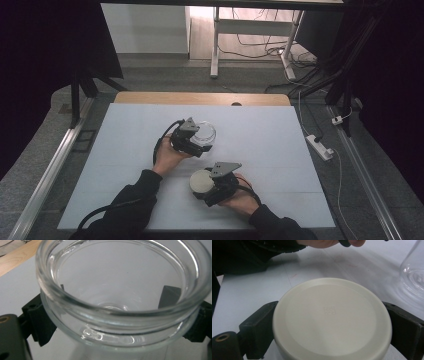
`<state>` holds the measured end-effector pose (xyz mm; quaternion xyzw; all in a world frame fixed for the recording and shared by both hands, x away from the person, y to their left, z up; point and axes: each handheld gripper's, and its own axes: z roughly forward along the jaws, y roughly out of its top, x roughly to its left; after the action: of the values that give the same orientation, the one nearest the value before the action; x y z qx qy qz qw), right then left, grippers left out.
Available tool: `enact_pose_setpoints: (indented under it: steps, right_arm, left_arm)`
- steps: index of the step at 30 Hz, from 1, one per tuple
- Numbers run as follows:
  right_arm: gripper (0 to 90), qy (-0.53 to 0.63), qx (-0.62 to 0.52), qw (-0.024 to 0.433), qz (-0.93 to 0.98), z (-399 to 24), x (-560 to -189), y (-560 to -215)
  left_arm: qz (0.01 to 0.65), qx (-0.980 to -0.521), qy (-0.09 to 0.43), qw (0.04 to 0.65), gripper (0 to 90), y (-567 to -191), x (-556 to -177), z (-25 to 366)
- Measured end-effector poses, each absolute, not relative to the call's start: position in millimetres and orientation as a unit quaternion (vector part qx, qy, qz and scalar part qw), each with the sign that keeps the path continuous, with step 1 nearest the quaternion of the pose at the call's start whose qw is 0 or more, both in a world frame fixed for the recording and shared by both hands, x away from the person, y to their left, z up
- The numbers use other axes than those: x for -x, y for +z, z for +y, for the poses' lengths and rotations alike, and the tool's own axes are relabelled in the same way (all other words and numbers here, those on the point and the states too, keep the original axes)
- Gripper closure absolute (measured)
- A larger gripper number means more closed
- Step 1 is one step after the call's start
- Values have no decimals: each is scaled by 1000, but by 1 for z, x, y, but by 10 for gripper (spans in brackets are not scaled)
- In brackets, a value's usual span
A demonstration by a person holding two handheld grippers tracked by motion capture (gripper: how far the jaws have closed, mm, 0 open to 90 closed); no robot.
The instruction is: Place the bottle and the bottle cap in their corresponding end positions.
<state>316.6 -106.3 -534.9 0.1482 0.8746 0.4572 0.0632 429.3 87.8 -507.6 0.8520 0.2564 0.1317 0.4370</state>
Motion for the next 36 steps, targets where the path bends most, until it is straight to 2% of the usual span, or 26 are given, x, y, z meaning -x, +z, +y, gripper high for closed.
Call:
enact_pose_setpoints:
  steps: [7, 24, 31, 36]
  right_arm:
    - [72, 444, -155, 49, 881, -104, -321, -536]
    - [66, 400, -185, 50, 896, -97, -326, -540]
    - [32, 400, -182, 54, 897, -96, -325, -539]
    - [14, 402, -175, 55, 897, -97, -324, -539]
  left_arm:
    - [261, -853, 134, 433, 75, -515, -434, 87]
    - [265, -850, 124, 438, 71, -517, -436, 88]
    - [270, -851, 124, 433, 65, -516, -435, 87]
    - [267, -851, 116, 437, 21, -514, -436, 87]
